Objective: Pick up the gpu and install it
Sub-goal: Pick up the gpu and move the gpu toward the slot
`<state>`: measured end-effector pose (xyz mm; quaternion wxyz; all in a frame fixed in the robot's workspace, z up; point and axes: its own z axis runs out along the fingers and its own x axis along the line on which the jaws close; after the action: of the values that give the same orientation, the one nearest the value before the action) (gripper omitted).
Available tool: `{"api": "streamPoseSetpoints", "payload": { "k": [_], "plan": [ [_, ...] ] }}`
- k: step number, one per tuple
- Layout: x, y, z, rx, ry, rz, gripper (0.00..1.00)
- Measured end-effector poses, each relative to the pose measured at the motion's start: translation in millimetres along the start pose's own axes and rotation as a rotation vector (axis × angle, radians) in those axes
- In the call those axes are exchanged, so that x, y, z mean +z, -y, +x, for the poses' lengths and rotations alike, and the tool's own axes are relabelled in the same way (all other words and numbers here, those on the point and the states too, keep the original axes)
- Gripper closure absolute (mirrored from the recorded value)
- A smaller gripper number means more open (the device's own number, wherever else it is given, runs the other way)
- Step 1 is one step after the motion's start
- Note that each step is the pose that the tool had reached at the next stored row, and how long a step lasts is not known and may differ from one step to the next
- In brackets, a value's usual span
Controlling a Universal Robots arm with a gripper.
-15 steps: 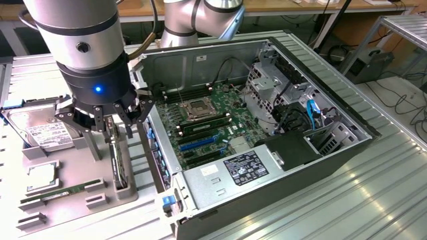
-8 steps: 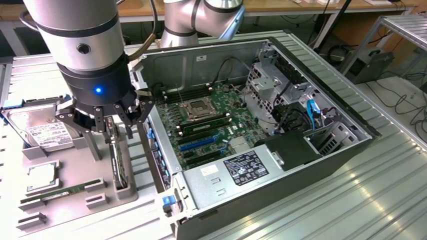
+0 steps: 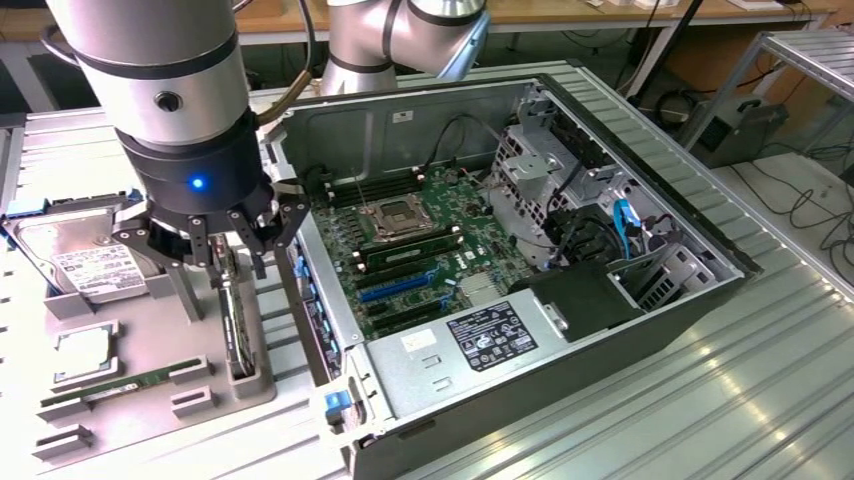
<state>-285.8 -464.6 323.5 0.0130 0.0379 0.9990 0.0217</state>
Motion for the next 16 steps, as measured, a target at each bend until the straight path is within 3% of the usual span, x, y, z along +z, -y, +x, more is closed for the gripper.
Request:
{"api": "streamPoseSetpoints", "payload": {
  "k": [16],
  "plan": [
    [5.2,0.2,0.4,0.0,0.0001,-0.0001,0.58]
  ]
}}
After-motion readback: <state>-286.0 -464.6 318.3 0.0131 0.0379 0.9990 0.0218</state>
